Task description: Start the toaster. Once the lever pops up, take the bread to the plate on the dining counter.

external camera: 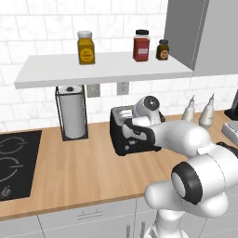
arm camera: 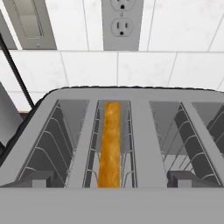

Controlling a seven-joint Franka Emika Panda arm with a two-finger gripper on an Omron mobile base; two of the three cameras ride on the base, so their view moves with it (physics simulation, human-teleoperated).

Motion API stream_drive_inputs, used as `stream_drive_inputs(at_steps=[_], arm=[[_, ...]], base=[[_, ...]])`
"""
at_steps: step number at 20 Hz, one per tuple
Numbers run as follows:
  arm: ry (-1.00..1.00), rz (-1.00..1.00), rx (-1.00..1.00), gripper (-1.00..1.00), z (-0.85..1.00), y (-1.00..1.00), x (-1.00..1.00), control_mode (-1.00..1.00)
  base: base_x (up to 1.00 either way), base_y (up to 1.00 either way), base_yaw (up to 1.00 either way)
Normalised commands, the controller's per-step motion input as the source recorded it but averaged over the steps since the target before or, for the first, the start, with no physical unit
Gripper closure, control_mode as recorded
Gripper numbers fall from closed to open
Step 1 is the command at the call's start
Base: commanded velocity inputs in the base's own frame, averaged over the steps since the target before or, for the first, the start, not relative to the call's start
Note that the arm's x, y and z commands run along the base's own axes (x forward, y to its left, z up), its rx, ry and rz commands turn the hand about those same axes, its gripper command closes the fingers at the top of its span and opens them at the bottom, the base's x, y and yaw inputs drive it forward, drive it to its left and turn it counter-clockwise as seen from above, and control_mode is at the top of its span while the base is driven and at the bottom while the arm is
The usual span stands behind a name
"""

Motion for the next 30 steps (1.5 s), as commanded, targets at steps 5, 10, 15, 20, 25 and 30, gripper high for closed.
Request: stream_drive_inputs(at_steps=[5,10,15,20,25,30], arm=[[0.00,0.00,0.00,-1.00,0.00,0.00,0.00,-1.00],[0.00,0.00,0.00,-1.00,0.00,0.00,0.00,-1.00],[0.00,0.00,0.00,-1.00,0.00,0.00,0.00,-1.00],[0.00,0.00,0.00,-1.00,0.00,0.00,0.00,-1.00],[0.00,0.00,0.00,-1.00,0.00,0.00,0.00,-1.00],[0.00,0.00,0.00,-1.00,0.00,0.00,0.00,-1.00]], base=[[0.00,0.00,0.00],[0.00,0.00,0.00],[0.00,0.00,0.00],[0.00,0.00,0.00],[0.00,0.00,0.00],[0.00,0.00,0.00]])
